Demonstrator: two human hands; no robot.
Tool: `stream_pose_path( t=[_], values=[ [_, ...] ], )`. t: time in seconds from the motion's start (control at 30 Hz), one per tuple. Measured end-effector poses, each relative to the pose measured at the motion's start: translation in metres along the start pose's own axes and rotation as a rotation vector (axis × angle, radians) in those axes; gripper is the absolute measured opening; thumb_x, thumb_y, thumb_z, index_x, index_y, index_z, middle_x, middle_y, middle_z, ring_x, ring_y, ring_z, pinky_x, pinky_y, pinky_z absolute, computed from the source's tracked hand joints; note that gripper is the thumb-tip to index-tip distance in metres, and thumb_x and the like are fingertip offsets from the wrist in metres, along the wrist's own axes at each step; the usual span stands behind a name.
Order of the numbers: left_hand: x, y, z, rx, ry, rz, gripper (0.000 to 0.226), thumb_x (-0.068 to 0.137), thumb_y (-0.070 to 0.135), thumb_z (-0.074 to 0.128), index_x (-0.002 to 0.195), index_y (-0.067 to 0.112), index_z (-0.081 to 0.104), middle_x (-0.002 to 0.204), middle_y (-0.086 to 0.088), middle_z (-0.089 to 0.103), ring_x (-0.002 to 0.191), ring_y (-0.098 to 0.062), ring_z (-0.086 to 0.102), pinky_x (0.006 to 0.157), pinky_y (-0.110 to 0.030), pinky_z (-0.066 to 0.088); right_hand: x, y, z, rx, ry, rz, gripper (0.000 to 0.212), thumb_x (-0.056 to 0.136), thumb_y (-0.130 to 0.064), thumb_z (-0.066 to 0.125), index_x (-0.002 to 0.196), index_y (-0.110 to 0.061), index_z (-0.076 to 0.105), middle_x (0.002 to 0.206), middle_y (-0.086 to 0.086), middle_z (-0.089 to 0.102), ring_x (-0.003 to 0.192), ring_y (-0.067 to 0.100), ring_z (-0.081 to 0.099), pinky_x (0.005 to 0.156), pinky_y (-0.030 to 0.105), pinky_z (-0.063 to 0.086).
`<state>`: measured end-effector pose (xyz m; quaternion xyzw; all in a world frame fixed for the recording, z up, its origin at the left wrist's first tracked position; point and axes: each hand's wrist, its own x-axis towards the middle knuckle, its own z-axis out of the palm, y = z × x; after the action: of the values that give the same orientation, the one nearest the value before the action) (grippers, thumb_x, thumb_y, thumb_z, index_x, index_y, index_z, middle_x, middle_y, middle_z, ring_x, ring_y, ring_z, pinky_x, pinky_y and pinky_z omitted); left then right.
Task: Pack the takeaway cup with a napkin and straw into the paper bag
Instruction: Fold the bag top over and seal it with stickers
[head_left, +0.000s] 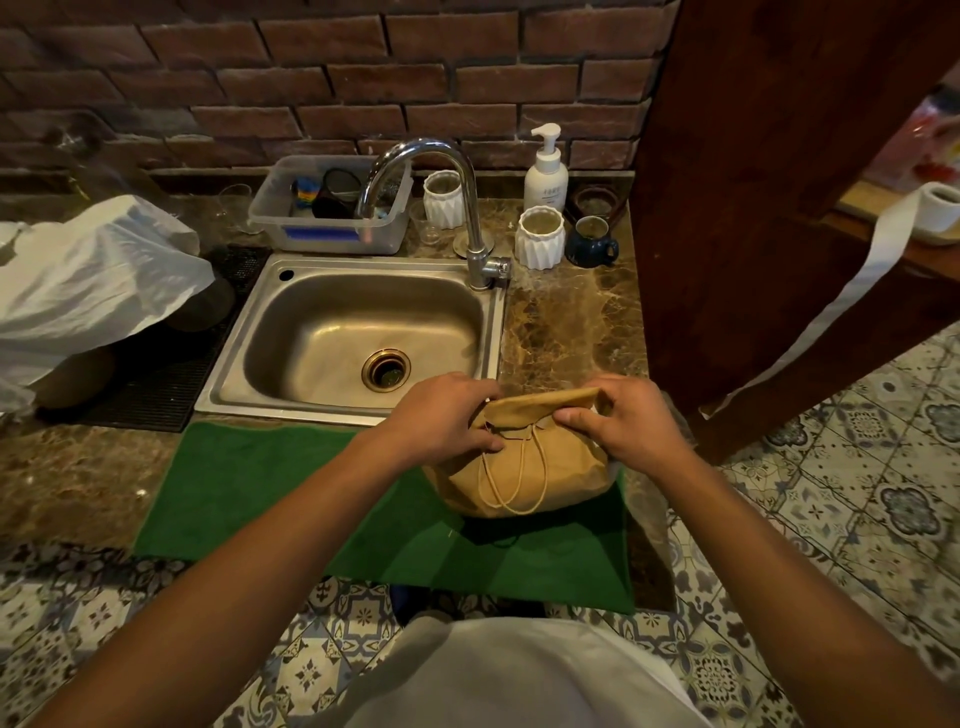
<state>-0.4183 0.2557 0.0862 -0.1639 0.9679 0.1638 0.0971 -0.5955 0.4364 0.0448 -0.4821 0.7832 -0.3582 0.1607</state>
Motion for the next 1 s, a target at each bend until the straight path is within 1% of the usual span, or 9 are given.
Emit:
stream_pose_path(
  t=[0.1,0.2,0.37,0.43,0.57,0.67,0.8,0.93,1.0],
  values=[
    [0.001,0.001,0.001,-0.031,-0.017,0.039,0.028,0.084,0.048,0.077,0.094,0.029,0.060,0.101,-0.001,0.072,0.098,-0.023,0.061,0.072,-0.033,0.038,-0.003,0.000,0.005,0.052,0.058,0.026,0.019,0.079,-0.029,0.087,0.090,-0.014,0.080,0.084,0.002,0.072,0.077,0.019,0.066,0.068,0.034,0.052],
    [0.004,0.000,0.002,-0.007,-0.039,0.039,0.026,0.086,0.048,0.074,0.092,0.024,0.067,0.096,-0.001,0.071,0.093,-0.023,0.061,0.071,-0.034,0.040,-0.005,0.000,0.009,0.101,0.065,0.077,0.022,0.078,-0.033,0.088,0.091,-0.017,0.079,0.085,0.000,0.071,0.080,0.019,0.067,0.071,0.037,0.054],
    [0.006,-0.006,0.003,0.001,-0.044,0.056,0.022,0.090,0.041,0.071,0.089,0.020,0.067,0.086,0.002,0.060,0.092,-0.023,0.060,0.071,-0.036,0.043,-0.001,0.003,0.000,0.067,-0.182,0.139,0.050,0.070,-0.044,0.091,0.108,-0.020,0.069,0.103,-0.005,0.066,0.092,0.014,0.061,0.077,0.035,0.051],
    [0.008,-0.006,0.003,-0.005,-0.045,0.080,0.017,0.093,0.036,0.067,0.082,0.025,0.060,0.081,0.005,0.055,0.089,-0.025,0.061,0.069,-0.036,0.043,0.004,0.007,-0.003,0.048,-0.188,0.113,0.040,0.073,-0.035,0.091,0.104,-0.017,0.073,0.101,-0.003,0.066,0.092,0.017,0.062,0.078,0.038,0.051],
    [0.012,-0.007,0.000,0.014,-0.049,0.085,0.015,0.090,0.025,0.062,0.078,0.026,0.055,0.085,-0.006,0.068,0.088,-0.029,0.063,0.070,-0.040,0.051,0.012,0.009,-0.003,0.012,-0.120,0.029,0.018,0.074,-0.017,0.090,0.085,-0.013,0.077,0.088,0.002,0.069,0.083,0.021,0.062,0.072,0.041,0.050],
    [0.013,-0.014,-0.001,0.020,-0.075,0.064,0.011,0.089,0.026,0.059,0.083,0.019,0.065,0.088,-0.007,0.069,0.089,-0.029,0.063,0.075,-0.045,0.053,0.012,0.011,0.005,-0.017,-0.074,0.008,0.015,0.075,-0.017,0.088,0.083,-0.012,0.076,0.083,0.000,0.067,0.080,0.021,0.062,0.068,0.040,0.050],
    [0.015,-0.016,-0.002,0.003,-0.045,0.080,0.012,0.094,0.025,0.058,0.095,0.017,0.068,0.096,-0.003,0.068,0.098,-0.024,0.060,0.081,-0.040,0.051,0.006,0.015,0.015,-0.017,0.021,-0.015,0.012,0.078,-0.020,0.086,0.085,-0.017,0.077,0.080,-0.003,0.066,0.077,0.022,0.064,0.066,0.041,0.052],
    [0.015,-0.021,-0.007,-0.059,-0.114,0.107,0.025,0.089,0.041,0.068,0.103,0.020,0.067,0.103,0.003,0.062,0.101,-0.015,0.053,0.084,-0.035,0.046,0.002,0.015,0.016,-0.028,0.088,-0.002,0.012,0.082,-0.012,0.081,0.093,-0.010,0.080,0.082,0.004,0.072,0.074,0.024,0.067,0.066,0.045,0.056],
    [0.013,-0.020,-0.012,-0.203,-0.189,0.106,0.038,0.083,0.052,0.066,0.103,0.020,0.070,0.104,0.001,0.062,0.098,-0.015,0.056,0.085,-0.037,0.049,0.002,0.016,0.016,-0.042,0.106,-0.009,0.013,0.081,-0.009,0.081,0.095,-0.009,0.081,0.083,0.006,0.074,0.075,0.024,0.068,0.067,0.045,0.057]
  ],
)
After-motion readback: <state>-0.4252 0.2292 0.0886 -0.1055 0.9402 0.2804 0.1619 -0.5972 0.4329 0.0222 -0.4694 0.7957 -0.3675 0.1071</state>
